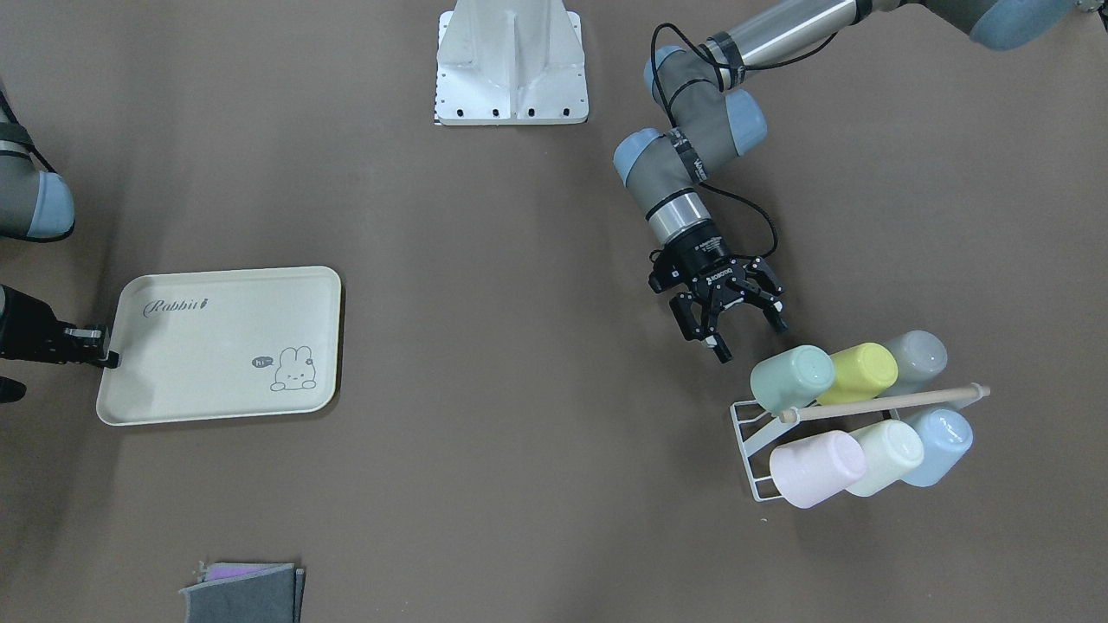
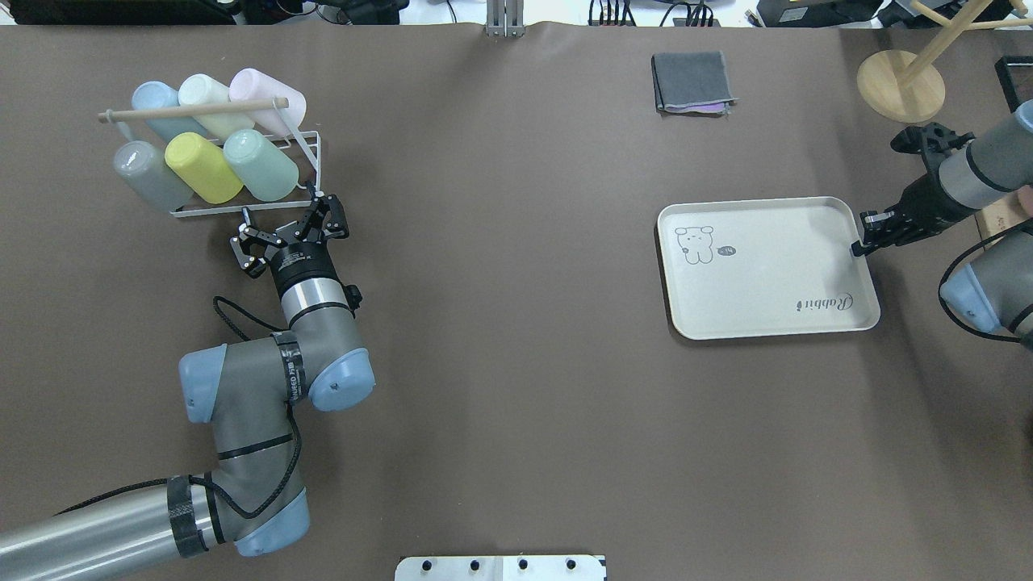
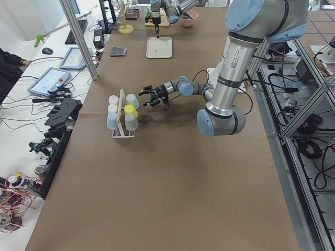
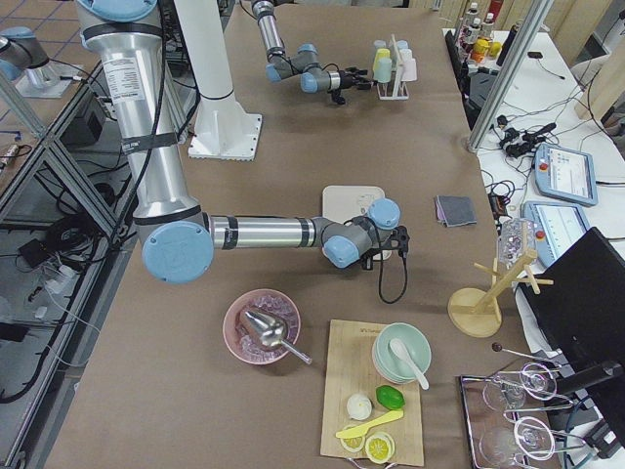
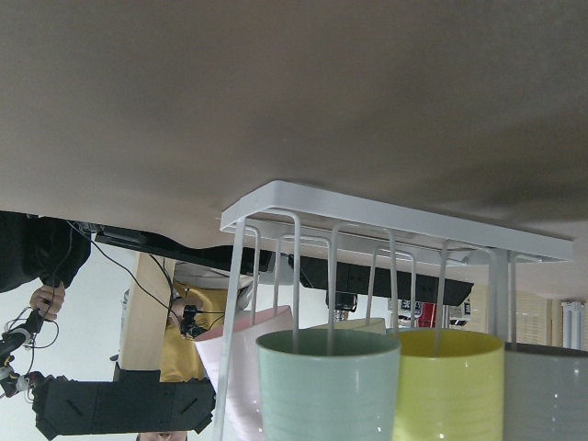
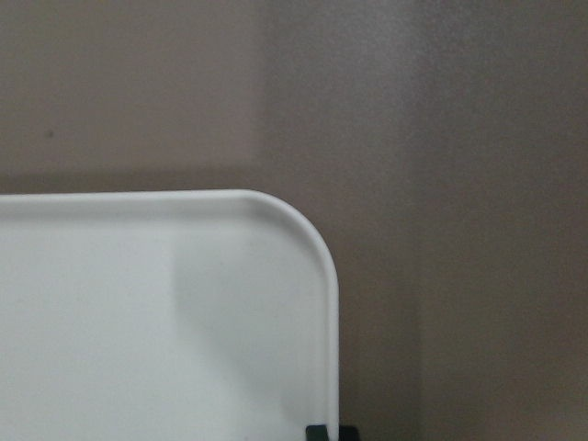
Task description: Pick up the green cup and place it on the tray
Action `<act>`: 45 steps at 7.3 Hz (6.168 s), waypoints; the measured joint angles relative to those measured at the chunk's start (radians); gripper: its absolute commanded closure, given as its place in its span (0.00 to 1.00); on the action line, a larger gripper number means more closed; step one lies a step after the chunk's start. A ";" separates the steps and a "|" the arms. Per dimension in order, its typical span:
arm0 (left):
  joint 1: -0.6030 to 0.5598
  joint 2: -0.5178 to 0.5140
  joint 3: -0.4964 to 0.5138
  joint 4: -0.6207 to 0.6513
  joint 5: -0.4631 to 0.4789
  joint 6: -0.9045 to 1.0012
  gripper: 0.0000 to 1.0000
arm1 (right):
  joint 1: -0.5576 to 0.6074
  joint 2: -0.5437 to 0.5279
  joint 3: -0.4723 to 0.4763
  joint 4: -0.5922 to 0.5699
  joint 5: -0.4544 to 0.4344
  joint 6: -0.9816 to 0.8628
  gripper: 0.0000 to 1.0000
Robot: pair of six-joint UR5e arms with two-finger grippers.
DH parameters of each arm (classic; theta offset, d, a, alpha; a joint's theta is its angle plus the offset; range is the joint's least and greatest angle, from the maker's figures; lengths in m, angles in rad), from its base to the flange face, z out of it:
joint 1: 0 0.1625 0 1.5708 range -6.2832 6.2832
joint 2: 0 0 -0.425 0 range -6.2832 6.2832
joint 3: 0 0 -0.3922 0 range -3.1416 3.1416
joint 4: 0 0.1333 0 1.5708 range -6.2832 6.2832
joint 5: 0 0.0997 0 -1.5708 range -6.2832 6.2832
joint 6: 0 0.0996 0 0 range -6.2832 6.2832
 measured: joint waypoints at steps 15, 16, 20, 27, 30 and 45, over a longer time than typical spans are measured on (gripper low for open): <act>-0.037 0.002 0.037 -0.078 0.066 0.155 0.58 | -0.385 0.399 0.191 -0.297 -0.304 0.386 1.00; -0.037 0.002 0.037 -0.094 0.067 0.172 0.28 | -0.387 0.401 0.189 -0.297 -0.306 0.363 1.00; -0.040 0.005 0.076 -0.179 0.067 0.178 0.03 | -0.391 0.410 0.175 -0.299 -0.306 0.368 1.00; -0.065 0.005 0.097 -0.214 0.079 0.181 0.46 | -0.394 0.443 0.104 -0.296 -0.306 0.372 0.00; -0.072 0.005 0.093 -0.214 0.084 0.189 0.63 | -0.385 0.433 0.105 -0.300 -0.302 0.368 0.00; -0.034 0.178 -0.121 -0.562 0.125 0.564 0.63 | 0.407 -0.373 0.504 -0.662 -0.149 -0.714 0.00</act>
